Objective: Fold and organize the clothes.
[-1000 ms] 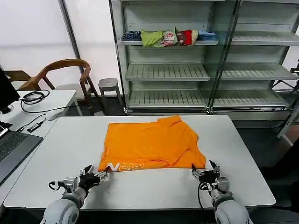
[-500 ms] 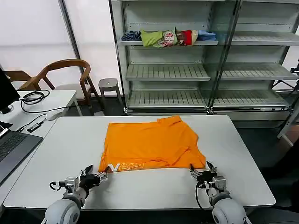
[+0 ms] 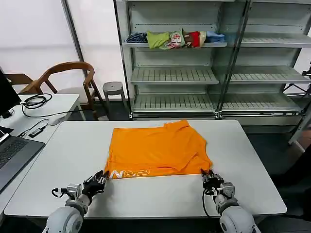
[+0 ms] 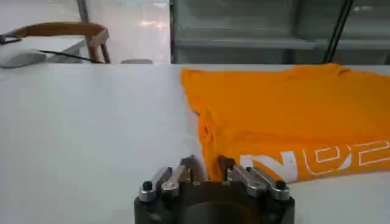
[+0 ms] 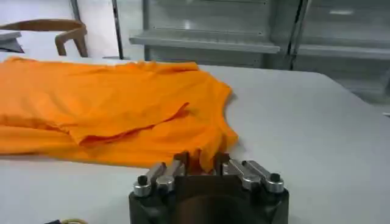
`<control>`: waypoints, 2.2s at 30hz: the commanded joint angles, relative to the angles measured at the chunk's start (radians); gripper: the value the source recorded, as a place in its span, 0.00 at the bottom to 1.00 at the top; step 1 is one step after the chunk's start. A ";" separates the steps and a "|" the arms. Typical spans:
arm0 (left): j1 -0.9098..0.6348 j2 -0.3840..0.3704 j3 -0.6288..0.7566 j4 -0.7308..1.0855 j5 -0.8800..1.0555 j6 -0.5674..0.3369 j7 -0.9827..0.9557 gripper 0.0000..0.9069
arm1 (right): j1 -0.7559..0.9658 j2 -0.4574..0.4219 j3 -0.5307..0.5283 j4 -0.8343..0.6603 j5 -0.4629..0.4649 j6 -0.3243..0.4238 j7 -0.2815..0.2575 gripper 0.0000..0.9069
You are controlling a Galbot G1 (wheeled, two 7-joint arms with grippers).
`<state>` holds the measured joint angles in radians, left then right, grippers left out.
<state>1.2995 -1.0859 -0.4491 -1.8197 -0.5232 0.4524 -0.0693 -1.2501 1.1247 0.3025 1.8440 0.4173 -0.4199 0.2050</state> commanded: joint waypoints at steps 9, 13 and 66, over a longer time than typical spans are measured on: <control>0.008 0.003 -0.015 -0.001 -0.001 -0.013 0.008 0.02 | -0.020 -0.007 0.005 0.025 -0.004 0.001 0.000 0.00; 0.044 0.012 -0.026 -0.036 -0.001 -0.015 0.015 0.02 | -0.074 -0.014 0.011 0.082 -0.031 0.003 -0.001 0.00; 0.443 0.057 -0.209 -0.275 0.060 -0.057 0.100 1.00 | -0.434 -0.033 0.049 0.316 -0.187 0.085 -0.003 0.70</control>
<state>1.7251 -1.0298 -0.6564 -2.0859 -0.4964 0.3932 0.0279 -1.6764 1.0907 0.3519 2.1593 0.2323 -0.3369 0.2020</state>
